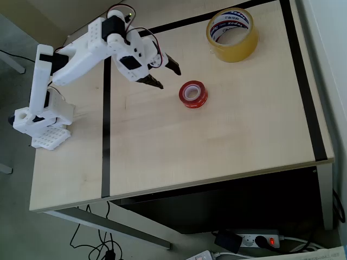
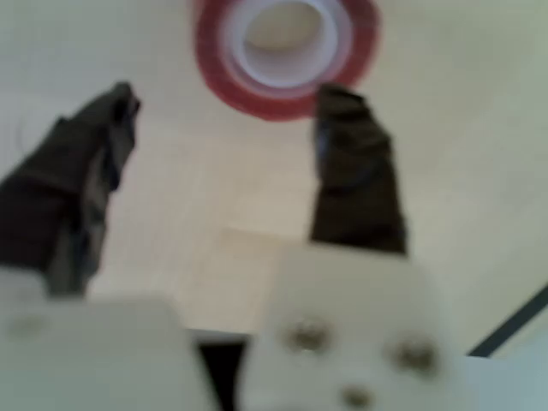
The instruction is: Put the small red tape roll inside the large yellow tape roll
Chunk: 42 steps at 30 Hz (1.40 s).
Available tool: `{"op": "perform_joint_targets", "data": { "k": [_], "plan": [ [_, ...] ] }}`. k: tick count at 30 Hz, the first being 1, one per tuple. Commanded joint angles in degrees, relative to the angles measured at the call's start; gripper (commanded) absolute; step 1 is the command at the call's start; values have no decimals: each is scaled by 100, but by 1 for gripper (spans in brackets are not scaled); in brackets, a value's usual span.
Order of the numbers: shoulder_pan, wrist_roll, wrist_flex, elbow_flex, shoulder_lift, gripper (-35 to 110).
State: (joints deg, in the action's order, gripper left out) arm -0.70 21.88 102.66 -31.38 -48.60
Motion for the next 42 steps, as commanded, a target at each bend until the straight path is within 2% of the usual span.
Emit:
{"op": "perform_joint_targets", "data": {
  "k": [1, 10, 36, 38, 42],
  "plan": [
    [53, -53, 97, -9, -712, 28],
    [167, -53, 97, 316, 44, 34],
    [466, -132, 97, 756, 1415, 36],
    [466, -132, 97, 984, 1652, 29],
    [457, -237, 97, 1679, 2153, 2]
  ]
}}
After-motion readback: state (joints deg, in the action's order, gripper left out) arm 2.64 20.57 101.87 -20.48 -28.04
